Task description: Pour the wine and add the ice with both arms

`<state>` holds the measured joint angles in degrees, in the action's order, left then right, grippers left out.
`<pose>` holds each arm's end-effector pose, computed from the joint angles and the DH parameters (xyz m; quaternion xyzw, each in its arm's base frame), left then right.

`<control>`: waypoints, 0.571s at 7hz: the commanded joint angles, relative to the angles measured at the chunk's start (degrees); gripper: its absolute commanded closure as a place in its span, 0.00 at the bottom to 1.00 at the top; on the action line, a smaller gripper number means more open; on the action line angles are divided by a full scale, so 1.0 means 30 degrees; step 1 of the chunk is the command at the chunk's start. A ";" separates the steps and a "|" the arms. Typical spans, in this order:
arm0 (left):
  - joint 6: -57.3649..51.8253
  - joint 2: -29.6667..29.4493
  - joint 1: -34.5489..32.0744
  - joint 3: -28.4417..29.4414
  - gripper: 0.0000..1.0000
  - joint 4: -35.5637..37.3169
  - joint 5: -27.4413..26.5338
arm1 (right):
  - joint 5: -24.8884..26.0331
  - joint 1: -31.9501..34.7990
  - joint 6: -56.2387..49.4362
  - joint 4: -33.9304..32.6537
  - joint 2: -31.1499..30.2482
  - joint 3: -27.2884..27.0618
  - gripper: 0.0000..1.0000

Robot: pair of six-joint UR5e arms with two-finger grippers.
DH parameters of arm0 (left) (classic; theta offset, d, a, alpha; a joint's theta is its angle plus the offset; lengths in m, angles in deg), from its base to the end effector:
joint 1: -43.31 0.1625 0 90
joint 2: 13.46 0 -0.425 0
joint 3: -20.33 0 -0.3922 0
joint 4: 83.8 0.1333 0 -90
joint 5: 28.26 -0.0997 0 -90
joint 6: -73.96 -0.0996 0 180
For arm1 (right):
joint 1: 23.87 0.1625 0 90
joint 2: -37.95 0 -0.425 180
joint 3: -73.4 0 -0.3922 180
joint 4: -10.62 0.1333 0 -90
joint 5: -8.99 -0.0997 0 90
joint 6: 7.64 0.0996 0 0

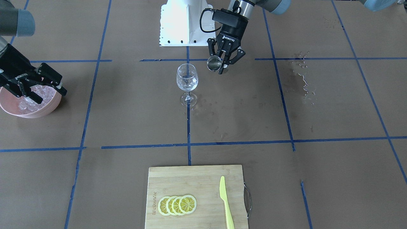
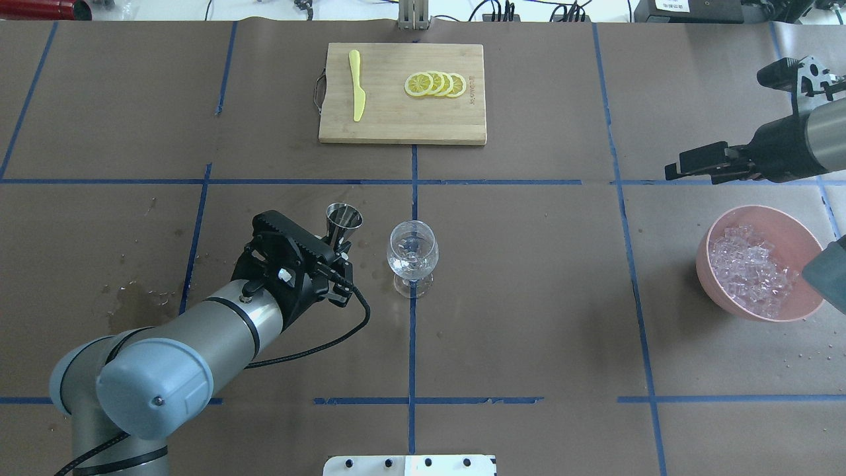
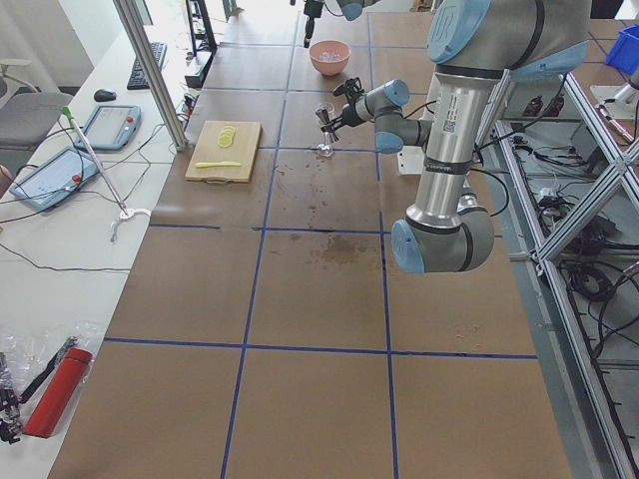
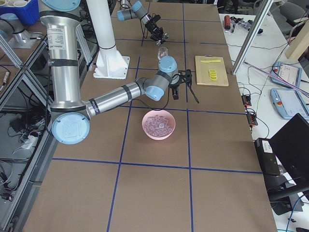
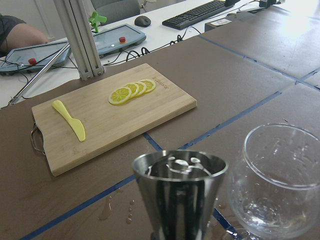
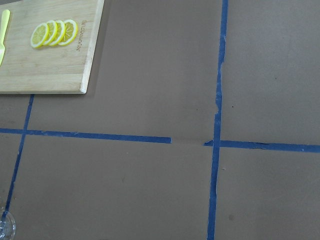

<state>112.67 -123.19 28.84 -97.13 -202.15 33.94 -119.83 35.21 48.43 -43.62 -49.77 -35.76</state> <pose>0.4588 -0.3040 0.2003 0.4822 0.3962 0.1027 0.7745 -0.1967 -0.4664 0.4020 0.1267 -0.5224 0.0250 0.8429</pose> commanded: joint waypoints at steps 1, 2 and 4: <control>-0.0303 -0.0656 -0.0069 -0.0017 1.00 0.0458 0.0273 | 0.0022 -0.0005 0.0000 0.0003 -0.0028 -0.0031 0.00; -0.0595 -0.0802 0.0019 0.0042 1.00 0.0459 0.0273 | 0.0022 0.0023 0.0000 0.0003 -0.0086 -0.0031 0.00; -0.1064 -0.2140 -0.0009 0.0043 1.00 0.2522 0.0737 | -0.0037 0.0024 0.0000 0.0033 -0.0233 -0.0060 0.00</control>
<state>110.37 -127.03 28.84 -96.96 -198.50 35.15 -119.89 35.27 48.43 -43.55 -50.28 -35.91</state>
